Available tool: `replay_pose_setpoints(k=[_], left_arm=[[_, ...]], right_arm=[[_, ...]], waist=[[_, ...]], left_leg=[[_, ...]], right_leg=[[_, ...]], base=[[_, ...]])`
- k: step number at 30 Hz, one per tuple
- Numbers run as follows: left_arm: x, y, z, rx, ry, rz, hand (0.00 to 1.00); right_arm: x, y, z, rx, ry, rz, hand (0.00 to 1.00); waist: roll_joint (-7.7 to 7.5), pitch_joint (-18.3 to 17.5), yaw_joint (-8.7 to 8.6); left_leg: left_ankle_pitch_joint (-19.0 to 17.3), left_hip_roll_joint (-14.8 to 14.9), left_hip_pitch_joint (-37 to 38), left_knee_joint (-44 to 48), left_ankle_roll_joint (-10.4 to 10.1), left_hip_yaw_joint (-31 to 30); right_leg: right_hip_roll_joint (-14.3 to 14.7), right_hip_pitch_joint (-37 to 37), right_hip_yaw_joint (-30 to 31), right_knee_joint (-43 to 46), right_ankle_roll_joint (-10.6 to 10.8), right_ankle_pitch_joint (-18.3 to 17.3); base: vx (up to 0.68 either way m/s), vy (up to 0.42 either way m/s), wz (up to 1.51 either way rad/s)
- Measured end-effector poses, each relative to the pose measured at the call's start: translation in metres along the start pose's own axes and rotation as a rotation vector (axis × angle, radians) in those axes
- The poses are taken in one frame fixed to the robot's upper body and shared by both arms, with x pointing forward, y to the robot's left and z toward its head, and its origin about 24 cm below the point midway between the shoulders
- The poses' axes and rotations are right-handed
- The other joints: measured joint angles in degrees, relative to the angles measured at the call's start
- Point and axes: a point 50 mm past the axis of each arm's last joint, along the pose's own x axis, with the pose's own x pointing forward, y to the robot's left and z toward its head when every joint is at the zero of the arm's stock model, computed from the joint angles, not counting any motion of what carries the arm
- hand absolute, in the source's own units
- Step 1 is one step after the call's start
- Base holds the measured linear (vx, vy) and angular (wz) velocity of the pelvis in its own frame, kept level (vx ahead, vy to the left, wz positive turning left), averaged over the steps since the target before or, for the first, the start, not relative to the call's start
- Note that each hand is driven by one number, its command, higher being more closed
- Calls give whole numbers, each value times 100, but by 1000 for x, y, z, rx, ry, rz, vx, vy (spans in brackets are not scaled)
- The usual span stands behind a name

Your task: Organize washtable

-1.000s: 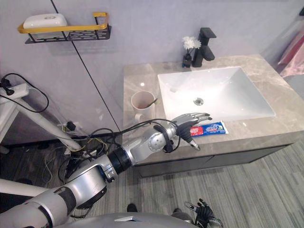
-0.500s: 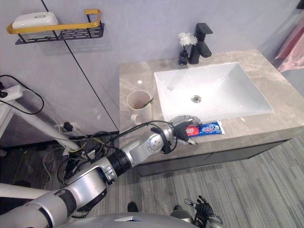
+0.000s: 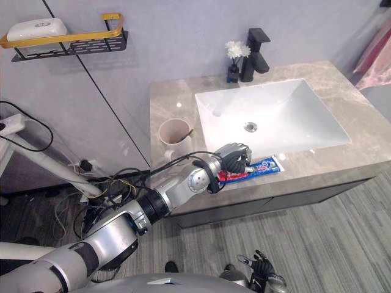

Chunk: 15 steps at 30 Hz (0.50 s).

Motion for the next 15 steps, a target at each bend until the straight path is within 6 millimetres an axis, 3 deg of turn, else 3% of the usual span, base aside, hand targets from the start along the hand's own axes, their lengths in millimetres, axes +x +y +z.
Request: replay_pose_setpoints(k=[15], left_arm=[[0,-9,0,21,-2,-33,100]], right_arm=[[0,1,1,-14,-4,0,0]], waist=[[17,29,-7]], left_leg=[[0,-1,3,-29,1,-48]], right_leg=[[1,8,-65,1,0,-1]], base=[[-14,5,2]])
